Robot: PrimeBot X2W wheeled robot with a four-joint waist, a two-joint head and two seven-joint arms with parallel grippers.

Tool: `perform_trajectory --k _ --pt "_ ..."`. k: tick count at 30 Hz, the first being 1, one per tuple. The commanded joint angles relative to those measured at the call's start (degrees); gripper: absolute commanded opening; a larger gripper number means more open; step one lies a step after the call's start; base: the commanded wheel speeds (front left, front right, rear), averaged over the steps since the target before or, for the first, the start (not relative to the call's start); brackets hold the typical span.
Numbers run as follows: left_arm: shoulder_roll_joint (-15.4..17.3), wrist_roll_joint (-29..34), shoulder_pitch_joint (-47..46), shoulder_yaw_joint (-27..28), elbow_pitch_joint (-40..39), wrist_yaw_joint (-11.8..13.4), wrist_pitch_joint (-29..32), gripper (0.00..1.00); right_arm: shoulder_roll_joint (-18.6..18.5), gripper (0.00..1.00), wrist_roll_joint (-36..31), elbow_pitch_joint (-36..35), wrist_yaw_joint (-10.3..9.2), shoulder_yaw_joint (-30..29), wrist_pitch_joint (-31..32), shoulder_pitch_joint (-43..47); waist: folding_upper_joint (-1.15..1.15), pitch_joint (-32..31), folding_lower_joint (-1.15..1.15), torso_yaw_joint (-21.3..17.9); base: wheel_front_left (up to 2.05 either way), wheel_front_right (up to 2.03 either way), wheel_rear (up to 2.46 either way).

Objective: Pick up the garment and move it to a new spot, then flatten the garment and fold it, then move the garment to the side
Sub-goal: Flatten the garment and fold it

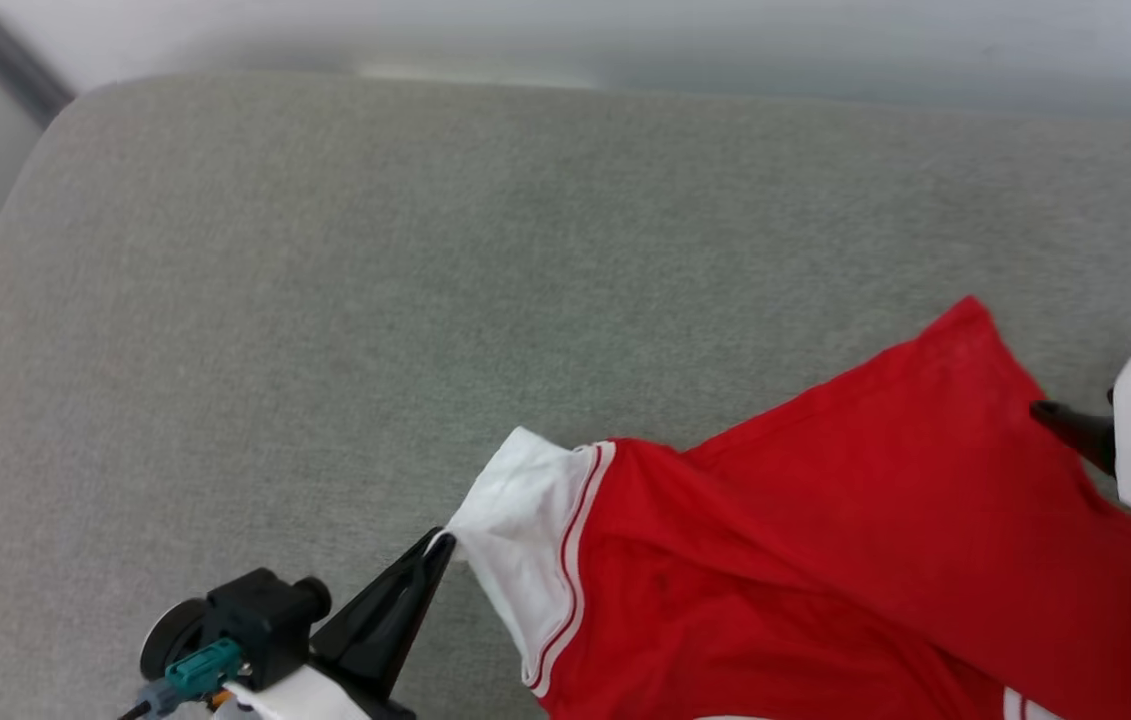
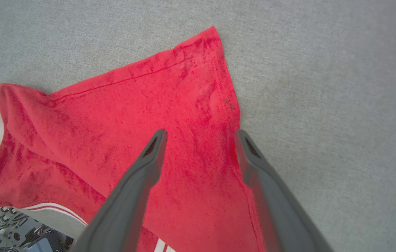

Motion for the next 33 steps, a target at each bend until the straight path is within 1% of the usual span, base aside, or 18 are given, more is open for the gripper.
perform_trajectory --k 1,7,11,15,19,25,26,27,33 --pt "-0.6 0.3 -1.4 -0.4 0.0 -0.4 0.1 0.00 0.2 1.00 -0.8 1.6 -0.02 0.5 0.3 -2.3 0.00 3.3 0.00 3.2 0.00 0.00 0.00" --pt "-2.8 1.0 -4.9 -1.9 1.0 -2.2 -0.1 0.00 -0.8 1.00 -5.0 10.5 -0.02 1.5 1.5 -10.6 0.00 7.7 0.00 7.9 0.00 0.00 0.00" --pt "-4.3 1.2 -6.6 -2.9 2.1 -3.3 -0.5 0.00 -2.4 1.00 -7.6 15.2 -0.02 1.7 2.4 -13.2 0.00 9.9 0.00 10.5 0.00 0.00 0.00" --pt "-5.8 1.3 -7.8 -3.8 3.4 -4.3 -1.1 0.00 -4.0 1.00 -9.9 18.6 -0.02 2.1 2.5 -12.4 0.00 11.2 0.00 12.4 0.00 0.00 0.00" --pt "-6.9 1.2 -8.7 -4.5 4.8 -4.8 -1.7 0.00 -2.6 1.00 -9.7 22.6 -0.03 1.5 2.1 -10.0 0.00 11.8 0.00 13.6 0.00 0.00 0.00" --pt "-7.6 0.9 -9.4 -5.0 6.2 -5.5 -2.2 0.00 -1.3 1.00 -9.6 25.8 -0.02 1.8 2.1 -5.8 0.00 12.1 0.00 14.6 0.00 0.00 0.00" --pt "-7.6 0.8 -9.5 -5.1 6.4 -5.6 -2.2 0.00 -1.6 0.47 -9.9 26.0 -0.02 2.5 2.5 -4.9 0.00 12.0 0.00 14.6 0.00 0.00 0.00" --pt "-7.6 0.8 -9.6 -5.1 6.5 -5.6 -2.2 0.00 -2.1 0.00 -9.9 25.9 -0.02 3.3 2.7 -4.5 0.00 12.0 0.00 14.6 0.00 0.00 0.00" --pt "-6.8 0.7 -9.4 -4.5 7.0 -5.2 -2.3 0.00 -2.4 0.00 -8.6 25.0 -0.01 2.6 -0.9 -6.8 0.00 9.9 0.00 13.3 0.00 0.00 0.00"
